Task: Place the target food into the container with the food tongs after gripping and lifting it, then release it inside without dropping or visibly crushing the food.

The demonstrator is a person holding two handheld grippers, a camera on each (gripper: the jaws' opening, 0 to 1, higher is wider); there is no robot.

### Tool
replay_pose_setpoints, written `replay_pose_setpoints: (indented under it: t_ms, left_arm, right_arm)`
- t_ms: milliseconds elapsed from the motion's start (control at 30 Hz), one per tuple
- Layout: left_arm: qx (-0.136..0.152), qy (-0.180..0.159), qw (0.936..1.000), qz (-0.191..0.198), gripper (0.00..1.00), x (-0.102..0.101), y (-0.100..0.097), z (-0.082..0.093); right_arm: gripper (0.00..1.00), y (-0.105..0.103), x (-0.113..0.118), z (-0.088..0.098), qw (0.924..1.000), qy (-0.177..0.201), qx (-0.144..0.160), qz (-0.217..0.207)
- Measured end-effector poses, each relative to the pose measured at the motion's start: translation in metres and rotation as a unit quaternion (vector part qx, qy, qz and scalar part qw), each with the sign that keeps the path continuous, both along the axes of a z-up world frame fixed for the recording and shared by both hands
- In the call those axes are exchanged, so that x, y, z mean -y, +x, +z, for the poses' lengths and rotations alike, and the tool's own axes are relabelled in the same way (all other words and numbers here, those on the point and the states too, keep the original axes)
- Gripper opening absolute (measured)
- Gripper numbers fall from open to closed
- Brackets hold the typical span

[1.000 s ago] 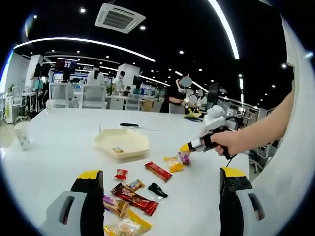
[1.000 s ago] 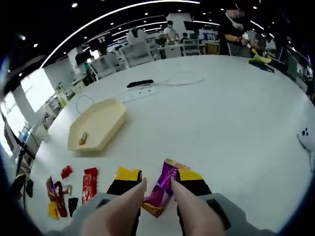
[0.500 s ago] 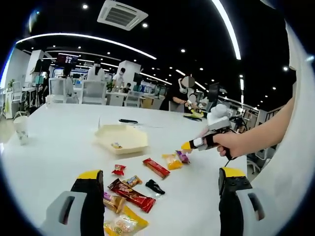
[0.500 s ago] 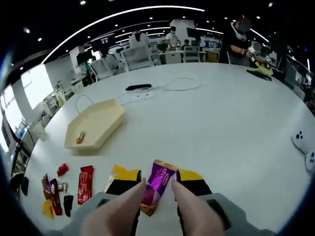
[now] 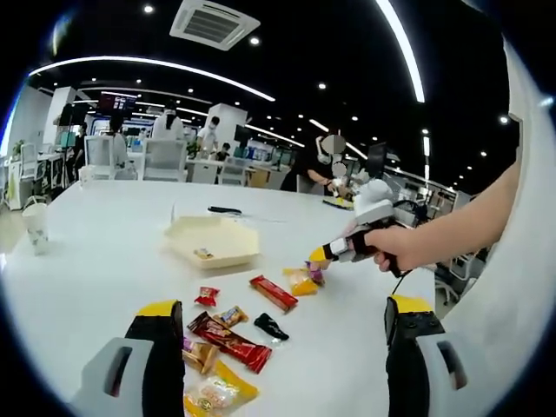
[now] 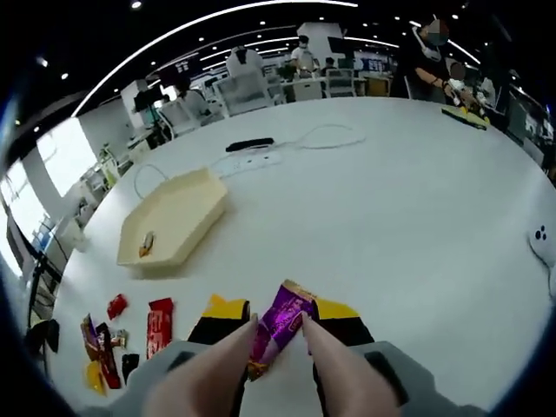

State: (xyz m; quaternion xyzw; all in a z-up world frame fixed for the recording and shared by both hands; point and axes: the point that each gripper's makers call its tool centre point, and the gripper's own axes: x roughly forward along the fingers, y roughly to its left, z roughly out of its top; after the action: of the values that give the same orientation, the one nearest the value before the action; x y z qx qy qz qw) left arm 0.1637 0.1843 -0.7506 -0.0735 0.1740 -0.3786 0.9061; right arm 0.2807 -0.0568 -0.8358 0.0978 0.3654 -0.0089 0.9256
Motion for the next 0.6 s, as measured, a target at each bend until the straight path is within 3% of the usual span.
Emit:
replay_pose_setpoints:
  t_ms: [200,367,467,533,600]
  left_arm:
    - [-0.001,-0.002,1.0,-0.001,0.97,0.001,0.001,0.0]
    - [-0.002,0.001,1.0,0.001,0.97,-0.002,0.001,-0.001]
    - [-0.004,0.006,1.0,0.0,0.96,-0.002,0.0,-0.003]
    - [-0.005,0.008,1.0,-0.002,0.96,-0.002,0.001,-0.004]
    - [-0.006,0.006,1.0,-0.002,0.96,-0.001,0.001,-0.004]
  right_arm:
    - [0.27,0.001,-0.013,0.003,0.9933,-0.044,0.004,0.107]
    - [0.27,-0.006,-0.013,0.001,0.9908,-0.018,-0.003,0.134]
    - [0.26,-0.01,-0.016,0.002,0.9819,-0.05,-0.003,0.182]
    - [0.26,-0.013,-0.015,0.006,0.9774,-0.088,-0.001,0.192]
    - [0.26,-0.014,-0.017,0.011,0.9778,-0.092,0.012,0.188]
